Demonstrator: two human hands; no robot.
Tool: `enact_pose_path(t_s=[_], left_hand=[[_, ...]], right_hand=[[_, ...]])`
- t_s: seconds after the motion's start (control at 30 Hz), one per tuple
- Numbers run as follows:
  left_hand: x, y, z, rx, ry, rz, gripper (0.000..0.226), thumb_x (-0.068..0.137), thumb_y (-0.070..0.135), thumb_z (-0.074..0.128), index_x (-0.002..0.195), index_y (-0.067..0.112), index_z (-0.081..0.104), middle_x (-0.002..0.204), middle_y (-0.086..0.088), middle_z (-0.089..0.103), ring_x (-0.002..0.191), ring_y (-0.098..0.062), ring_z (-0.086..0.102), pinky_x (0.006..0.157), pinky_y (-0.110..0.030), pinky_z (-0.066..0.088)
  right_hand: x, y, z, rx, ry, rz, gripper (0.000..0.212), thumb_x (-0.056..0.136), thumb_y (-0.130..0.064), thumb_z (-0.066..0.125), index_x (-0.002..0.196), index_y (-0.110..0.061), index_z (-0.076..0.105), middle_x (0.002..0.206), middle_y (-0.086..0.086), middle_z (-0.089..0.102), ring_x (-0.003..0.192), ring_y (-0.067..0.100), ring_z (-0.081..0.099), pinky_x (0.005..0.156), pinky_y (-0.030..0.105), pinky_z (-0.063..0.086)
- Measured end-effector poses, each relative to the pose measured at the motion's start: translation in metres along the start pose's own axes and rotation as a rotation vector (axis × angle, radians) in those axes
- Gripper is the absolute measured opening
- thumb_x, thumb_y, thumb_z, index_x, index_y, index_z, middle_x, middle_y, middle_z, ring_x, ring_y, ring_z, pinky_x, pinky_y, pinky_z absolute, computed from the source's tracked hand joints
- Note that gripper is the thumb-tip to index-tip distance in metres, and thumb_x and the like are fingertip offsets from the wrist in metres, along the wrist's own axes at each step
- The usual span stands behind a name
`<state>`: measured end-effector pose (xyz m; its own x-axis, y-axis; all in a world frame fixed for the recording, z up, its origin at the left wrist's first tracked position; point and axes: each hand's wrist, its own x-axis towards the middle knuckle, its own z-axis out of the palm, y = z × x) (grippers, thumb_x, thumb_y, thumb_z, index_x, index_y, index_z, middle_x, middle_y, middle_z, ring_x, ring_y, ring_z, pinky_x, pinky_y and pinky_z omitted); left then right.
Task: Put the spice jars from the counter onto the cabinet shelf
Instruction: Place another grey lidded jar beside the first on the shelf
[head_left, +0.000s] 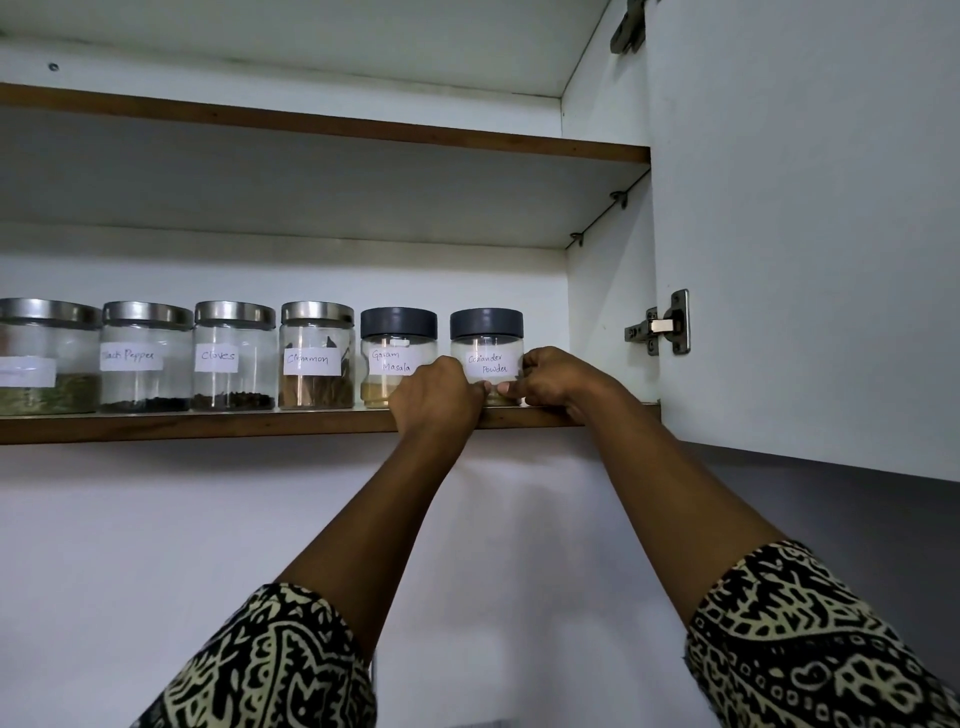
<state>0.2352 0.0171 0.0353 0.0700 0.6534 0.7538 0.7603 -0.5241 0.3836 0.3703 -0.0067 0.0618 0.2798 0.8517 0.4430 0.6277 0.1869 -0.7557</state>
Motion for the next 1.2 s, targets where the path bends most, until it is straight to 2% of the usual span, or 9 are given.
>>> enact_pose_path(t_s=[0.2,0.3,0.4,0.57,0.77,0.87,0.93,1.03,1.2], left_hand=[[-0.015,0.002,-0.011,-0.010,-0.008,0.022,0.032,0.092,0.034,0.055,0.107,0.007,0.061,0.109,-0.013,0.067,0.102,-0.031,0.061,0.072,-0.031,0.038],[-0.026,-0.003,-0.018,-0.039,-0.012,0.089,0.028,0.092,0.029,0.052,0.109,0.009,0.061,0.109,-0.012,0.067,0.100,-0.030,0.061,0.072,-0.032,0.043],[-0.055,-0.016,-0.026,-0.154,-0.001,0.206,0.037,0.091,0.031,0.056,0.124,0.015,0.058,0.117,-0.009,0.067,0.106,-0.027,0.062,0.082,-0.035,0.049],[-0.132,-0.056,-0.035,-0.352,0.001,0.245,0.040,0.091,0.034,0.059,0.128,0.023,0.057,0.129,0.004,0.062,0.113,-0.019,0.061,0.094,-0.028,0.044],[-0.232,-0.135,-0.008,-0.504,-0.218,-0.001,0.037,0.086,0.042,0.063,0.122,0.032,0.061,0.124,0.012,0.064,0.097,-0.007,0.062,0.097,-0.032,0.048],[-0.277,-0.167,0.015,-0.510,-0.358,-0.103,0.035,0.086,0.033,0.066,0.120,0.028,0.063,0.118,0.009,0.067,0.106,-0.007,0.061,0.092,-0.023,0.047],[-0.305,-0.184,0.028,-0.490,-0.429,-0.125,0.034,0.086,0.027,0.067,0.119,0.022,0.065,0.114,0.003,0.069,0.101,-0.006,0.062,0.086,-0.017,0.046],[-0.336,-0.208,0.044,-0.461,-0.525,-0.200,0.035,0.086,0.031,0.067,0.120,0.023,0.064,0.116,0.002,0.068,0.101,-0.011,0.064,0.085,-0.023,0.050],[-0.384,-0.255,0.071,-0.375,-0.761,-0.321,0.053,0.084,0.031,0.069,0.133,0.019,0.052,0.134,-0.003,0.056,0.121,-0.018,0.054,0.097,-0.029,0.044]], right_hand=[[-0.015,-0.009,0.001,-0.063,0.037,0.047,0.053,0.076,-0.022,0.077,0.120,-0.002,0.053,0.117,0.014,0.063,0.090,0.022,0.055,0.082,0.033,0.046],[-0.041,-0.019,0.003,-0.211,0.113,0.003,0.040,0.081,-0.026,0.072,0.109,-0.008,0.050,0.111,0.013,0.058,0.090,0.022,0.051,0.070,0.026,0.039],[-0.078,-0.019,0.014,-0.279,0.239,-0.123,0.042,0.086,-0.019,0.063,0.122,-0.005,0.048,0.126,0.013,0.057,0.109,0.028,0.056,0.079,0.028,0.041],[-0.154,0.022,0.056,-0.064,0.301,-0.243,0.054,0.087,-0.024,0.065,0.137,-0.015,0.045,0.137,0.002,0.054,0.127,0.018,0.050,0.093,0.018,0.035],[-0.242,0.104,0.125,0.086,0.032,-0.065,0.041,0.085,-0.021,0.067,0.125,-0.022,0.056,0.124,-0.009,0.063,0.113,-0.002,0.055,0.095,0.015,0.040],[-0.272,0.138,0.161,0.109,-0.083,0.061,0.040,0.084,-0.017,0.068,0.123,-0.020,0.059,0.122,-0.006,0.064,0.113,0.004,0.057,0.098,0.020,0.043],[-0.291,0.160,0.185,0.113,-0.139,0.147,0.041,0.083,-0.016,0.069,0.123,-0.018,0.059,0.123,-0.003,0.065,0.113,0.008,0.059,0.101,0.024,0.045],[-0.315,0.192,0.218,0.091,-0.228,0.261,0.044,0.083,-0.015,0.070,0.126,-0.013,0.058,0.123,0.001,0.064,0.112,0.010,0.060,0.097,0.019,0.044],[-0.354,0.248,0.275,-0.030,-0.408,0.495,0.060,0.080,-0.013,0.071,0.135,-0.012,0.048,0.134,0.006,0.057,0.122,0.017,0.054,0.096,0.019,0.039]])
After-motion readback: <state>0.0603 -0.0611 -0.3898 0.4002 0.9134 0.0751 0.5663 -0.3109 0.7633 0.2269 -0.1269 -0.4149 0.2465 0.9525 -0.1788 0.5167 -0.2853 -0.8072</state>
